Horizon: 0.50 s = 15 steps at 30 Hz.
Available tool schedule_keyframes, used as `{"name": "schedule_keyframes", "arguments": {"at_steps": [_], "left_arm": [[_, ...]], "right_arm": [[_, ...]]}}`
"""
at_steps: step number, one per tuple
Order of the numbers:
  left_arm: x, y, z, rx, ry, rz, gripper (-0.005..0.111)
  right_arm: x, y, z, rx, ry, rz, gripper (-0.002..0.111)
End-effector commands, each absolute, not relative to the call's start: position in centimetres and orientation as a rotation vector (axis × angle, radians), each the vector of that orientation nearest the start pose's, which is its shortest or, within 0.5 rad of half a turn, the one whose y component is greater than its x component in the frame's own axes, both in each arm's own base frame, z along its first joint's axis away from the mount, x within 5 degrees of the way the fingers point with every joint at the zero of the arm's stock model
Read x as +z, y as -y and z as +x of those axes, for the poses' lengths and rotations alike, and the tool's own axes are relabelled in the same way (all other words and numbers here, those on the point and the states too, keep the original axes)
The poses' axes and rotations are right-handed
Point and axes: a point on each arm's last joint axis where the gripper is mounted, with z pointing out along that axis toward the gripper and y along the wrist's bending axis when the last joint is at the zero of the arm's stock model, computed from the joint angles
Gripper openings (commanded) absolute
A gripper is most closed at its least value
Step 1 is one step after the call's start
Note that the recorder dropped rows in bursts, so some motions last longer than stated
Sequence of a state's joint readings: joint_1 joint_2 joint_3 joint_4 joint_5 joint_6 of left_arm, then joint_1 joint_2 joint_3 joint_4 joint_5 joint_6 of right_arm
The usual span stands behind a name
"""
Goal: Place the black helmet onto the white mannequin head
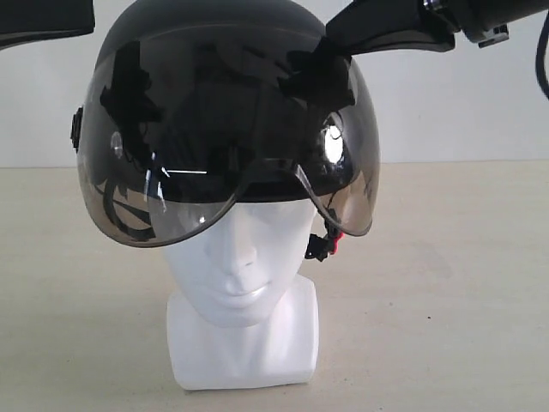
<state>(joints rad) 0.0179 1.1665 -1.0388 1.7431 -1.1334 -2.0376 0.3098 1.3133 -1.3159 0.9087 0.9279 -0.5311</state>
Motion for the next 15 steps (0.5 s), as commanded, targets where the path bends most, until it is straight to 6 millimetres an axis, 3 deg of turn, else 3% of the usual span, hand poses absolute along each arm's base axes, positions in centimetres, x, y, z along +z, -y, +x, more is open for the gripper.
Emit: {"name": "schedule_keyframes", "arguments": {"at_steps": [1,15], "left_arm": [[38.75,8.44,21.91,-1.156,-1.798,0.657,0.004],[38.44,8.63,21.48,-1.208,-1.808,0.693,0.004]], "right_arm": [[40.16,-13.99,24.41,1.002,-2.150,-0.634,0.000],[40.12,-14.30,23.43,1.108,-2.197,-0.677,0.000]]}}
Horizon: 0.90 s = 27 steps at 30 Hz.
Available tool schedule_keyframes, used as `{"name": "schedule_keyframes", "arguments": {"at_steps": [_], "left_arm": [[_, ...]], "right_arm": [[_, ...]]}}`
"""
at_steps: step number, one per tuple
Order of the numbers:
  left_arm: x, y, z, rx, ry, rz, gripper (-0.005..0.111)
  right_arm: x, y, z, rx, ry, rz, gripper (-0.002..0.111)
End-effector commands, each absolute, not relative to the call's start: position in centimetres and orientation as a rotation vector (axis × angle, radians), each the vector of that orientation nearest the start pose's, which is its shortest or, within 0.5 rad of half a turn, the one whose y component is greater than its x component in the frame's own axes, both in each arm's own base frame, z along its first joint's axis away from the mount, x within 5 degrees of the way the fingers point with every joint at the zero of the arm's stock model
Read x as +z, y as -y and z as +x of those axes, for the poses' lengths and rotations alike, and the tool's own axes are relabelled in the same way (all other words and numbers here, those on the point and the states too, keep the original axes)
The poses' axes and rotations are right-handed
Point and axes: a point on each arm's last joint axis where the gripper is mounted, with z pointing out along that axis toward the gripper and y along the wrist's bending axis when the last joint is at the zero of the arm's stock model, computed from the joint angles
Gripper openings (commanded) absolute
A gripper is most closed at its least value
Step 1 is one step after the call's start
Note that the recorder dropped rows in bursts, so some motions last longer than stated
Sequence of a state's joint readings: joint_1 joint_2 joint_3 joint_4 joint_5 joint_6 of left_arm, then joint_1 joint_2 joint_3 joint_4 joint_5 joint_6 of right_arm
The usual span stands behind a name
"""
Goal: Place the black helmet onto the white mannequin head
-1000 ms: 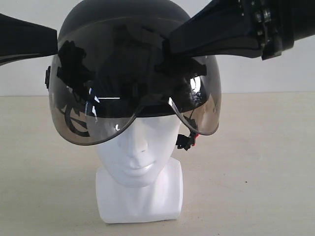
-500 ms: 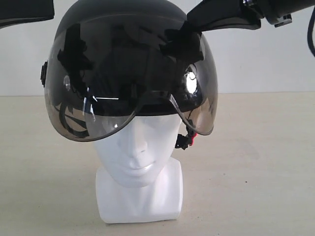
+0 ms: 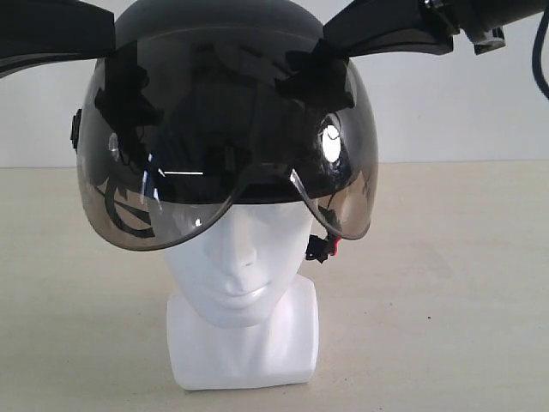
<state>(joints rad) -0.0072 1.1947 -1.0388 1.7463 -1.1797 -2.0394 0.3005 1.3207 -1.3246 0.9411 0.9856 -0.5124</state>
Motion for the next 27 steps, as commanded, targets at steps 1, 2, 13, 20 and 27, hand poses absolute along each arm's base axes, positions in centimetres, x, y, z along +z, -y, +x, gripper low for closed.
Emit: {"name": "schedule_keyframes", "arguments": {"at_steps": [1,2,13,20,27], "left_arm": [[38.3,8.6,21.4,-1.213,-1.813,0.692,0.004],[38.0,8.6,21.4,-1.220,-1.820,0.690,0.004],[36.6,8.7,21.2,-1.258,-1.860,0.677,0.004],[36.6,8.7,21.2,-1.258,-1.860,0.677,0.004],[36.5,8.7,21.1,-1.260,-1.863,0.674,0.004]], "right_arm": [[40.1,-14.3,23.4,1.109,-2.199,-0.680,0.000],[40.1,-14.3,23.4,1.112,-2.198,-0.679,0.000],[40.1,-14.9,22.8,1.142,-2.213,-0.721,0.000],[39.7,-16.4,21.6,1.150,-2.252,-0.805,0.000],[39.7,-16.4,21.0,1.166,-2.293,-0.810,0.000]]}}
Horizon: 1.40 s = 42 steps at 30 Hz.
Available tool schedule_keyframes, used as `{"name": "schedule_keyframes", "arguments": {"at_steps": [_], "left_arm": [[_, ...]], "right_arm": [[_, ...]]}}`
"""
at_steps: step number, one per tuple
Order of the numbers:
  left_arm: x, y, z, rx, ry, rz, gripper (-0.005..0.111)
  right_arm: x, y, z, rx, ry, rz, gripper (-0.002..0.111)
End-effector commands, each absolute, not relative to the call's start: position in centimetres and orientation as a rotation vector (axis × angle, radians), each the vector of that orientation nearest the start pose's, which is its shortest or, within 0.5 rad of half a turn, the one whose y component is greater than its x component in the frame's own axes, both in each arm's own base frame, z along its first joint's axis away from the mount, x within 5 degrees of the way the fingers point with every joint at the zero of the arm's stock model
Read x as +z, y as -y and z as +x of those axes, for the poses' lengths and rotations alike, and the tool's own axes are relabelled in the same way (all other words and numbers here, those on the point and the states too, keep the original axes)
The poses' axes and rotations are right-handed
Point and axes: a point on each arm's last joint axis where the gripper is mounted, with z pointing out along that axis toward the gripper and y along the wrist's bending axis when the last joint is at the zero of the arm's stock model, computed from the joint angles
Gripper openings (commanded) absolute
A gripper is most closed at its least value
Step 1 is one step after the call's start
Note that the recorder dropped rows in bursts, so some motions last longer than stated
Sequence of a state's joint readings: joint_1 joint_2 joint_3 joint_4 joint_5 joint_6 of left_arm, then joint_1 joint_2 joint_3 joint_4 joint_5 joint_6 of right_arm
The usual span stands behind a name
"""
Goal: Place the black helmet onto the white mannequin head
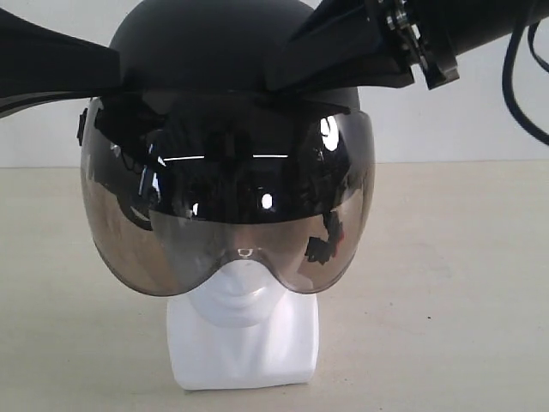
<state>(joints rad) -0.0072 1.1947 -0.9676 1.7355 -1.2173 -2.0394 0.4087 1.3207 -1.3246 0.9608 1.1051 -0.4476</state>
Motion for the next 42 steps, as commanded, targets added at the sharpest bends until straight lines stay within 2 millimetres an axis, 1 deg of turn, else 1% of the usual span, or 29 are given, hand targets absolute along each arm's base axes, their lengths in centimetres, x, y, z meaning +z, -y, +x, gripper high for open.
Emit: {"name": "schedule_keyframes", "arguments": {"at_steps": [1,5,10,14,28,32,36,39,42], "left_arm": [[36.4,8.7,21.1,-1.262,-1.867,0.672,0.004],[35.9,8.7,21.0,-1.271,-1.880,0.664,0.004],[35.6,8.7,21.0,-1.272,-1.884,0.665,0.004],[35.6,8.7,21.0,-1.273,-1.885,0.664,0.004],[35.6,8.7,21.0,-1.274,-1.886,0.663,0.004],[34.8,8.7,20.8,-1.289,-1.909,0.649,0.004],[34.7,8.6,20.8,-1.291,-1.914,0.642,0.004],[34.4,8.6,20.8,-1.297,-1.923,0.636,0.004],[33.8,8.6,20.6,-1.310,-1.942,0.623,0.004]], "right_arm": [[39.7,-16.3,20.9,1.162,-2.299,-0.807,0.000],[39.5,-16.3,20.8,1.167,-2.314,-0.816,0.000],[38.0,-16.3,20.8,1.177,-2.362,-0.793,0.000],[37.3,-16.3,20.8,1.184,-2.385,-0.781,0.000],[37.3,-16.3,20.8,1.180,-2.364,-0.799,0.000],[37.2,-16.3,20.6,1.185,-2.379,-0.818,0.000],[36.2,-16.2,20.5,1.170,-2.418,-0.818,0.000],[36.2,-16.1,20.5,1.164,-2.424,-0.824,0.000],[36.1,-16.1,20.6,1.149,-2.422,-0.814,0.000]]}}
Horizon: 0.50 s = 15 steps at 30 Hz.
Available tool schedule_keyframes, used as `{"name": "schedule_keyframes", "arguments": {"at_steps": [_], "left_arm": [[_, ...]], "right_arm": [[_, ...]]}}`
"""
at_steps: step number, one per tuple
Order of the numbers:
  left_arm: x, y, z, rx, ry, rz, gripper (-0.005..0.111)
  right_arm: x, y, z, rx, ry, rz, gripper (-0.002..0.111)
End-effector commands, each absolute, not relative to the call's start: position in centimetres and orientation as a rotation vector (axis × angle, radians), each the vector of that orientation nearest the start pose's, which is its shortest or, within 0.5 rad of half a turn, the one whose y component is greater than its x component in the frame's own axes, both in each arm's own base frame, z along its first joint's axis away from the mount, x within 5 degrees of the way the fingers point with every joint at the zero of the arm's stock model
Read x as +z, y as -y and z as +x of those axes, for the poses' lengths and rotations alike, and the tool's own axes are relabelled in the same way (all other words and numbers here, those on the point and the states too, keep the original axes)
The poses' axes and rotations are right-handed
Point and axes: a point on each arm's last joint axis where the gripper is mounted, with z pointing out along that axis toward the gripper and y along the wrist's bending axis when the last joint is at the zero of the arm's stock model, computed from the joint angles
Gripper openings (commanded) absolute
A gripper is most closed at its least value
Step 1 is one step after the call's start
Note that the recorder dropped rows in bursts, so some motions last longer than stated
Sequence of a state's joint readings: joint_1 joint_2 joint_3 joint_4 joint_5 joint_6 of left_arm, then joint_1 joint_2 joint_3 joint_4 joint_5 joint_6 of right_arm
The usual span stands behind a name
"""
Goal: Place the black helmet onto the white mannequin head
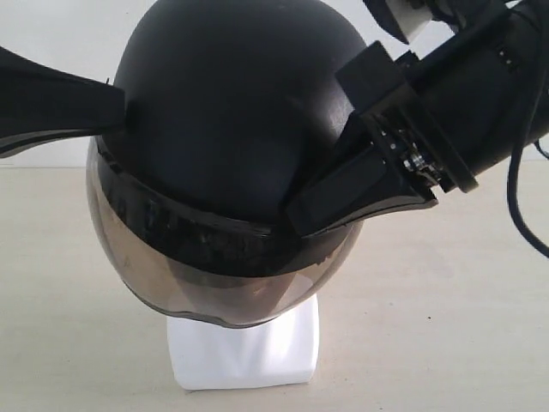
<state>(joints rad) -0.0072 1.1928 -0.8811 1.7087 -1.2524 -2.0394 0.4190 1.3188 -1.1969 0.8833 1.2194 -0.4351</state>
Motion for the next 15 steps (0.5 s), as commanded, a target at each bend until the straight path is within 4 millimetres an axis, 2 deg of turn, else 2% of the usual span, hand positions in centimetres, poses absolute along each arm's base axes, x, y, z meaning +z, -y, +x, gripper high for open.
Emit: {"name": "schedule_keyframes", "arguments": {"at_steps": [1,4,6,9,15], "left_arm": [[33.8,8.6,20.6,-1.310,-1.942,0.623,0.004],[33.8,8.6,20.6,-1.310,-1.942,0.623,0.004],[33.9,8.6,20.6,-1.308,-1.939,0.625,0.004],[35.0,8.6,20.1,-1.286,-1.903,0.645,0.004],[37.6,8.6,19.5,-1.251,-1.839,0.665,0.004]], "right_arm": [[36.1,-16.1,20.6,1.148,-2.420,-0.818,0.000],[36.1,-16.0,20.7,1.129,-2.420,-0.822,0.000],[36.8,-16.0,20.4,1.133,-2.377,-0.810,0.000],[39.1,-15.3,20.0,1.066,-2.284,-0.770,0.000],[40.9,-15.2,20.1,1.058,-2.236,-0.703,0.000]]}}
